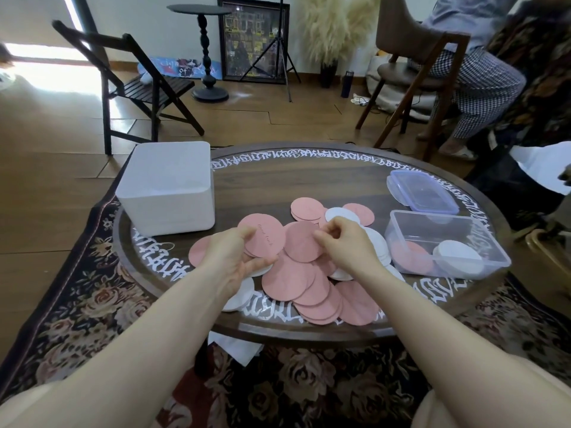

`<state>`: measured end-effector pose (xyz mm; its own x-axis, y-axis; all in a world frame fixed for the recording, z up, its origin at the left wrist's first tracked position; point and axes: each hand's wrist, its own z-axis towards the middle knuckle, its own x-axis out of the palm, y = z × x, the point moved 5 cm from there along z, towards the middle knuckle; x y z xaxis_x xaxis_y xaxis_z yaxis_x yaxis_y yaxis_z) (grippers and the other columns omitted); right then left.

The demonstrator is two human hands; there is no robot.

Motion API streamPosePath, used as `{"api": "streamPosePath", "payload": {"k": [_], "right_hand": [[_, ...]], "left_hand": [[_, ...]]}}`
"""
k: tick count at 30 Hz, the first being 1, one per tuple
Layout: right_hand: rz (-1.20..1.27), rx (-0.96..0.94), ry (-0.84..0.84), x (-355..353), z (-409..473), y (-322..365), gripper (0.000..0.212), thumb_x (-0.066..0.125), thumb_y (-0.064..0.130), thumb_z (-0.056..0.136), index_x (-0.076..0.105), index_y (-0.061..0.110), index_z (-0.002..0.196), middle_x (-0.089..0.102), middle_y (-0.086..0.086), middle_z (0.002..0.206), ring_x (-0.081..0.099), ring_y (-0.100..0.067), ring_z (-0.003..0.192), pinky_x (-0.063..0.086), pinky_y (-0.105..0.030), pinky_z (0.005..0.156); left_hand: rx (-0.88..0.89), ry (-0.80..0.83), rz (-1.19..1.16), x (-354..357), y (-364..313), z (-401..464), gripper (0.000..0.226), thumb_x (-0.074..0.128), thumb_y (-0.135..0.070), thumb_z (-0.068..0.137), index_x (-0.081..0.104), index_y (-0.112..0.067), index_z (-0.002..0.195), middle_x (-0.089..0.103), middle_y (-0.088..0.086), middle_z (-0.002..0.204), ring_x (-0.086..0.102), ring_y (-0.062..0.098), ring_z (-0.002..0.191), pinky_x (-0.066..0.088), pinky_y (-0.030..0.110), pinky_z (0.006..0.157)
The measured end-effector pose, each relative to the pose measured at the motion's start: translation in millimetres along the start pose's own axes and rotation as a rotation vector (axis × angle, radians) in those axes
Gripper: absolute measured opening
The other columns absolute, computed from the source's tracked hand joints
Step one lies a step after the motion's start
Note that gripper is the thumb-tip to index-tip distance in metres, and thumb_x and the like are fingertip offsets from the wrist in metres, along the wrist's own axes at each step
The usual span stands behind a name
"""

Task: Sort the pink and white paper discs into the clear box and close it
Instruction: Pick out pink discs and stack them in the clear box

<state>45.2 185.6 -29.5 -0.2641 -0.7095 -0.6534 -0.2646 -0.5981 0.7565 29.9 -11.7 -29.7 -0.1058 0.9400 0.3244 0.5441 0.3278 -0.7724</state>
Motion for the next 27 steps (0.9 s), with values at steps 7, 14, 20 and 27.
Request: {"api": "streamPosePath", "payload": {"k": [7, 14, 20, 27], "right_hand": [[0.367, 0.082, 0.093, -19, -15, 13, 0.011, 0.055, 0.011, 0.089, 0.053, 0.01, 0.078, 0.055, 0.001, 0.068, 0.046, -0.008, 0.055, 0.034, -0.009, 0.041], [0.418, 0.049, 0.206, -17, -30, 11, 0.015, 0.061, 0.017, 0.09, 0.056, 0.015, 0.076, 0.061, 0.003, 0.064, 0.045, -0.009, 0.053, 0.031, -0.013, 0.043], [0.429, -0.02, 0.228, -18, -35, 11, 0.015, 0.067, 0.008, 0.085, 0.06, 0.006, 0.098, 0.058, -0.005, 0.078, 0.047, 0.003, 0.045, 0.034, -0.008, 0.041], [0.47, -0.137, 0.323, -16, -34, 17, 0.015, 0.064, 0.0, 0.086, 0.057, 0.013, 0.082, 0.061, 0.011, 0.06, 0.047, -0.011, 0.048, 0.039, -0.015, 0.044]], "left_hand": [[-0.004, -0.005, 0.039, 0, 3, 0, 0.008, 0.056, -0.008, 0.092, 0.052, -0.001, 0.092, 0.058, 0.024, 0.113, 0.064, 0.039, 0.089, 0.057, 0.045, 0.07], [0.058, 0.184, 0.18, 15, 11, -4, 0.024, 0.065, -0.009, 0.086, 0.061, 0.0, 0.107, 0.065, 0.023, 0.112, 0.066, 0.032, 0.093, 0.059, 0.044, 0.072], [0.168, 0.225, 0.298, 19, 13, -7, 0.016, 0.064, -0.002, 0.085, 0.063, -0.002, 0.102, 0.067, 0.017, 0.101, 0.07, 0.024, 0.073, 0.06, 0.042, 0.067], [0.37, 0.276, 0.58, 31, 12, -10, 0.013, 0.063, -0.022, 0.088, 0.063, -0.015, 0.099, 0.069, 0.01, 0.098, 0.066, 0.024, 0.079, 0.056, 0.044, 0.071]]}}
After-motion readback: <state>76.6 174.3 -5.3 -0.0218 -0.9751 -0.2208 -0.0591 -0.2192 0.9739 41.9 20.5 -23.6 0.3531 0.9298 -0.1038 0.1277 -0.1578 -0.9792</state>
